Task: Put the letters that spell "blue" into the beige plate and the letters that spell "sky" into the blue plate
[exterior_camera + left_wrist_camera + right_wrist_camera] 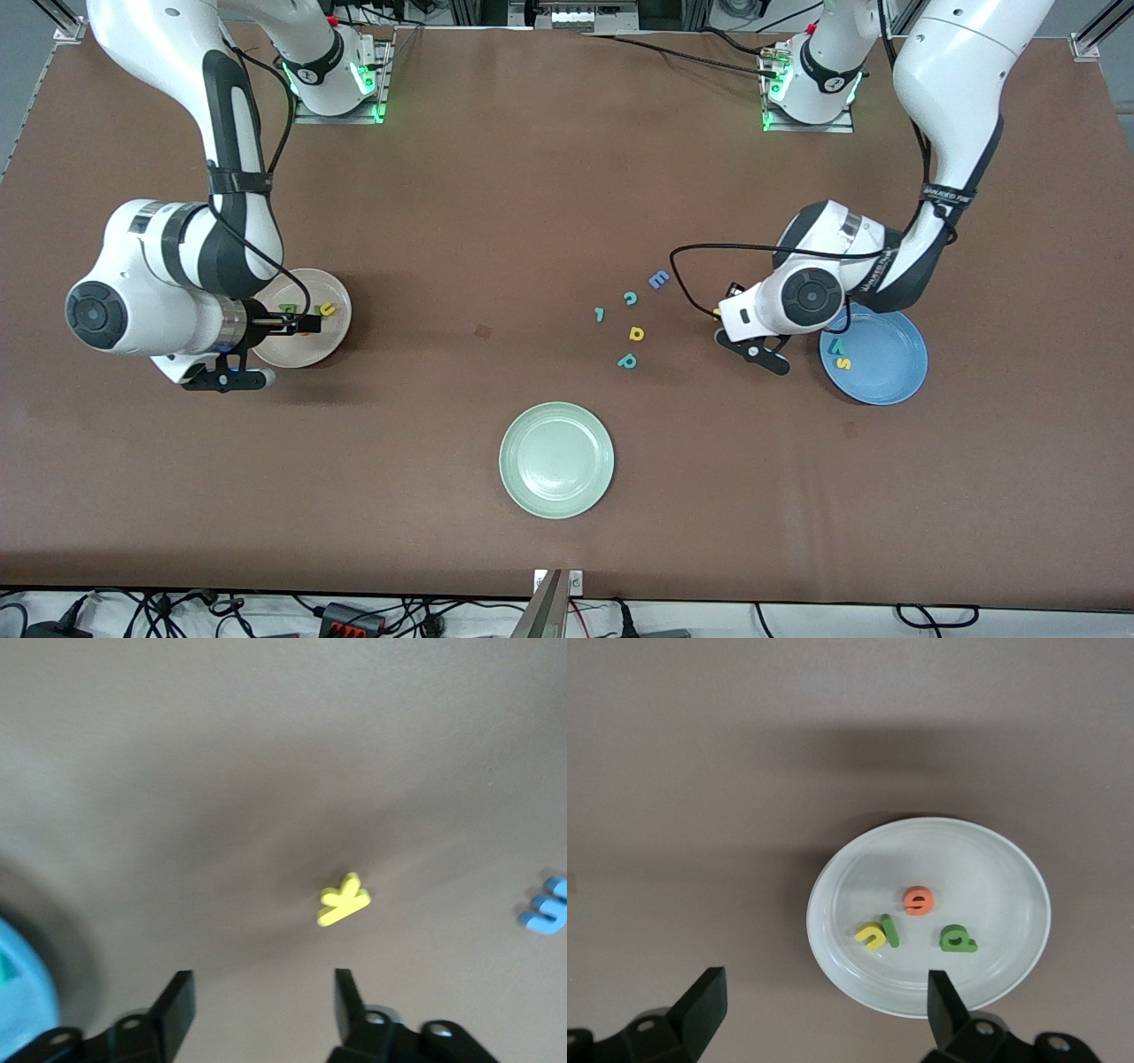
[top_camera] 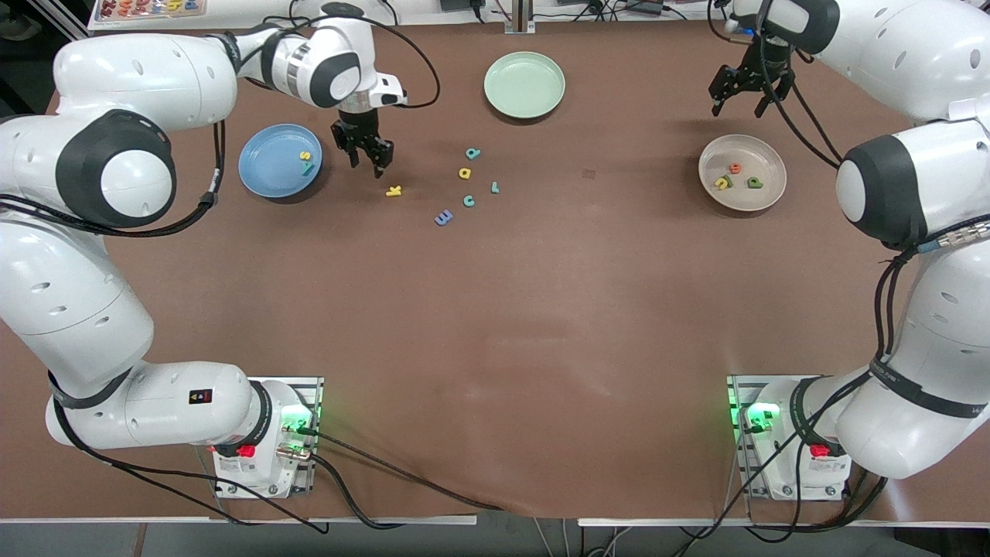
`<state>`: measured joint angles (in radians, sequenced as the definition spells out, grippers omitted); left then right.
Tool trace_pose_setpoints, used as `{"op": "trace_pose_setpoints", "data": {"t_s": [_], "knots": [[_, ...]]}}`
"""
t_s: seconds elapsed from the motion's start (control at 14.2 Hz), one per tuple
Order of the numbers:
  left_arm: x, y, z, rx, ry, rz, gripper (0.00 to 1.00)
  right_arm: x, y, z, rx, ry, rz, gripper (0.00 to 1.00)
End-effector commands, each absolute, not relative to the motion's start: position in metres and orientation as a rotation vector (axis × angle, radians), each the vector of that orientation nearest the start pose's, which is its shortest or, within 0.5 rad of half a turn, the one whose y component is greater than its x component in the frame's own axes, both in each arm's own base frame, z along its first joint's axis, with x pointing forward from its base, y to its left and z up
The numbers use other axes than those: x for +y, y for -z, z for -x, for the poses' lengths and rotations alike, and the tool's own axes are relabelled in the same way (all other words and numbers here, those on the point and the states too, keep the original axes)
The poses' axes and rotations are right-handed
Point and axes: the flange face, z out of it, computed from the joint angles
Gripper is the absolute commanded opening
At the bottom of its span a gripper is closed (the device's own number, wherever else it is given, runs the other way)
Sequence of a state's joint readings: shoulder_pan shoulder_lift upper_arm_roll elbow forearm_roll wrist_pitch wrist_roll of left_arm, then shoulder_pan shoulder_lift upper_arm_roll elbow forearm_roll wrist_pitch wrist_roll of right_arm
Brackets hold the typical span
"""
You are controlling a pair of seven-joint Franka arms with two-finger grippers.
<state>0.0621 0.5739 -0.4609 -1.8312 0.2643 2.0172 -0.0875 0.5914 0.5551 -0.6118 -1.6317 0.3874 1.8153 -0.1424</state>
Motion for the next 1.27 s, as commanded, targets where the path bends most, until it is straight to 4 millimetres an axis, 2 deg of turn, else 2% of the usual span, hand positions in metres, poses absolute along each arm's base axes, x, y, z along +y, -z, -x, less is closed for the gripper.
{"op": "trace_pose_setpoints", "data": {"t_s": [0.0,0.21,0.35,0.49,0.63,0.77,0.92,0.99,1.06,1.2], "knots": [[-0.230,-0.221,-0.561,0.590,-0.472,2.996,1.00,0.065,-0.333,-0.649,0.031,-0.380,3.047,1.00],[-0.214,-0.222,-0.564,0.455,-0.485,3.009,1.00,0.069,-0.354,-0.655,0.032,-0.328,3.071,1.00],[-0.216,-0.215,-0.557,0.277,-0.500,3.006,1.00,0.068,-0.376,-0.660,0.028,-0.296,3.081,1.00],[-0.230,-0.217,-0.547,0.068,-0.494,2.997,1.00,0.067,-0.387,-0.665,0.026,-0.259,3.086,1.00],[-0.215,-0.206,-0.545,-0.271,-0.504,2.947,1.00,0.072,-0.393,-0.667,0.010,-0.240,3.091,1.00],[-0.189,-0.196,-0.545,-0.459,-0.521,2.914,1.00,0.068,-0.395,-0.668,0.019,-0.234,3.094,1.00],[-0.188,-0.188,-0.540,-0.655,-0.493,2.928,1.00,0.067,-0.412,-0.668,0.026,-0.192,3.088,1.00],[-0.189,-0.185,-0.539,-0.753,-0.480,2.926,1.00,0.066,-0.415,-0.668,0.056,-0.186,3.085,1.00],[-0.200,-0.188,-0.538,-0.837,-0.467,2.910,0.98,0.067,-0.421,-0.667,0.080,-0.174,3.083,1.00],[-0.222,-0.194,-0.532,-1.055,-0.445,2.828,0.87,0.066,-0.430,-0.666,0.101,-0.161,3.113,1.00]]}}
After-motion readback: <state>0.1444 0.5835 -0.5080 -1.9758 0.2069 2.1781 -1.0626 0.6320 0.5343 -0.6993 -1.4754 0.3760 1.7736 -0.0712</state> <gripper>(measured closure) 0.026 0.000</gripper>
